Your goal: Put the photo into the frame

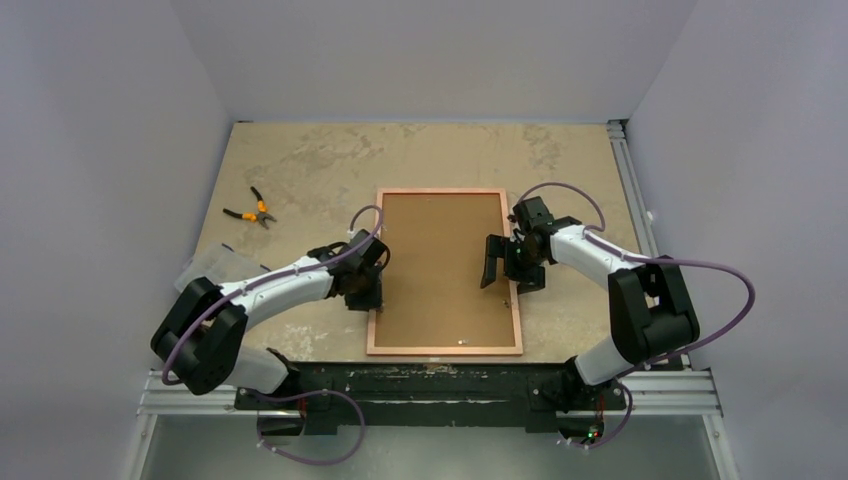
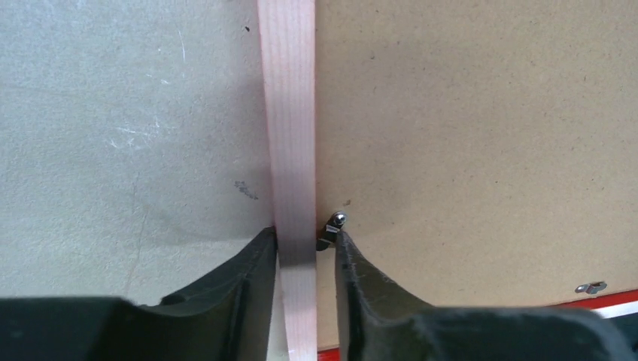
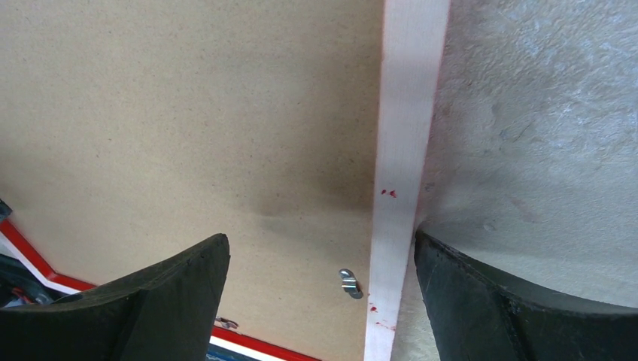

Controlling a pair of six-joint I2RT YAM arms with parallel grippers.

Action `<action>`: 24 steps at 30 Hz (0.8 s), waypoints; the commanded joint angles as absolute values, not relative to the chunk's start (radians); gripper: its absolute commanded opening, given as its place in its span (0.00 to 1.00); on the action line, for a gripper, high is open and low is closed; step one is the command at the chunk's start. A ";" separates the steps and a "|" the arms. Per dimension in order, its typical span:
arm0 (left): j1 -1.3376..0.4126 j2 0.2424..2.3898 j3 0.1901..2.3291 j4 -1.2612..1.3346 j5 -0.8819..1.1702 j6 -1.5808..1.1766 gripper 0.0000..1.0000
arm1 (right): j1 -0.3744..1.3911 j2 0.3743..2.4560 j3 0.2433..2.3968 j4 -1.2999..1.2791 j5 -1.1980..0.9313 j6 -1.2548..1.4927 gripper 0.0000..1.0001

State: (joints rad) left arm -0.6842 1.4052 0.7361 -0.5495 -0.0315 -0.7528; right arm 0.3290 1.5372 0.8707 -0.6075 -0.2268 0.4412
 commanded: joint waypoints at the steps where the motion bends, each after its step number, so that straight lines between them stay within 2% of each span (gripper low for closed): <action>1: -0.690 1.443 0.731 -0.553 -0.085 -0.759 0.19 | 0.333 1.540 0.840 -0.602 -0.238 0.422 0.91; 7: -0.691 1.454 0.733 -0.531 -0.076 -0.772 0.01 | 0.333 1.528 0.839 -0.614 -0.232 0.420 0.91; 11: -0.687 1.439 0.733 -0.503 -0.044 -0.780 0.00 | 0.336 1.525 0.839 -0.617 -0.232 0.417 0.91; 14: -0.673 1.393 0.722 -0.483 -0.008 -0.792 0.11 | 0.348 1.528 0.836 -0.610 -0.243 0.424 0.91; 18: -0.608 1.300 0.674 -0.427 0.098 -0.810 0.44 | 0.382 1.543 0.845 -0.598 -0.249 0.443 0.90; 19: -0.587 1.276 0.655 -0.408 0.127 -0.813 0.49 | 0.391 1.549 0.849 -0.594 -0.250 0.448 0.90; 21: -0.542 1.224 0.620 -0.385 0.177 -0.823 0.58 | 0.413 1.564 0.862 -0.587 -0.250 0.461 0.90; 24: -0.508 1.168 0.608 -0.417 0.177 -0.819 0.65 | 0.461 1.592 0.886 -0.572 -0.253 0.483 0.90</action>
